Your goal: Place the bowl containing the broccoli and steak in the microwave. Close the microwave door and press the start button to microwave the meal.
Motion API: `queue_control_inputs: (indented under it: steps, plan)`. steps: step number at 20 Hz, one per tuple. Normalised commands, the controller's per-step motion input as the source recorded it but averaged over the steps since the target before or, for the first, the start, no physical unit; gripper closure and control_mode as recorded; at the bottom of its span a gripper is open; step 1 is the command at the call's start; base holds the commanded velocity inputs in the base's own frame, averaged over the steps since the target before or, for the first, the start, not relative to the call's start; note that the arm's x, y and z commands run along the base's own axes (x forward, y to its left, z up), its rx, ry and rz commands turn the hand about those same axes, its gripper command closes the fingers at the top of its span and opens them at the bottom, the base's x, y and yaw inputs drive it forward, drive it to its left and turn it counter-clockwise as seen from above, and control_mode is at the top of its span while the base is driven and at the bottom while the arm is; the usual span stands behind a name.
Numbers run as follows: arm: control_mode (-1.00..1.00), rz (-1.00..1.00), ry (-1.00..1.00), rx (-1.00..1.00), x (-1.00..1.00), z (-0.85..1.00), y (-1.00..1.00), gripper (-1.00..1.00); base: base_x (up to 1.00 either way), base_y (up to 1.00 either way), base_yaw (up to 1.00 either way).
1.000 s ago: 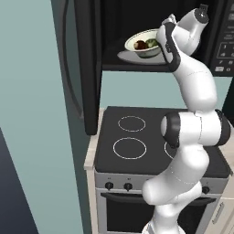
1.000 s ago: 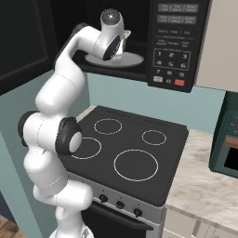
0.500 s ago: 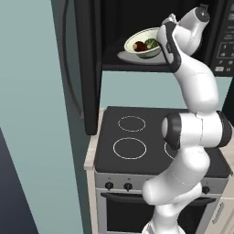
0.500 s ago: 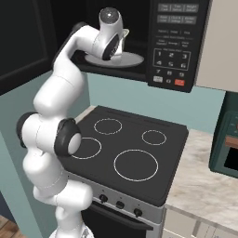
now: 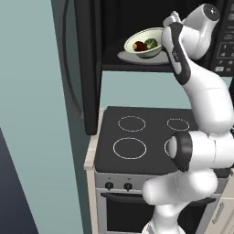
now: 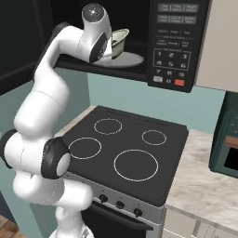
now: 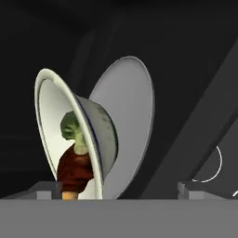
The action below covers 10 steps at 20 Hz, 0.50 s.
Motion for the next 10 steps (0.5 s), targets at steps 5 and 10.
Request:
queue_control_inputs:
  steps: [5,10]
  plan:
    - [-1.00,0.22,-0.12,-0.05,-0.99,0.00,-0.01,-1.00,0.00,0.00,0.00]
    - [-1.00,0.40,-0.11,-0.22,-1.00,0.00,-0.11,-1.00,0.00,0.00,0.00]
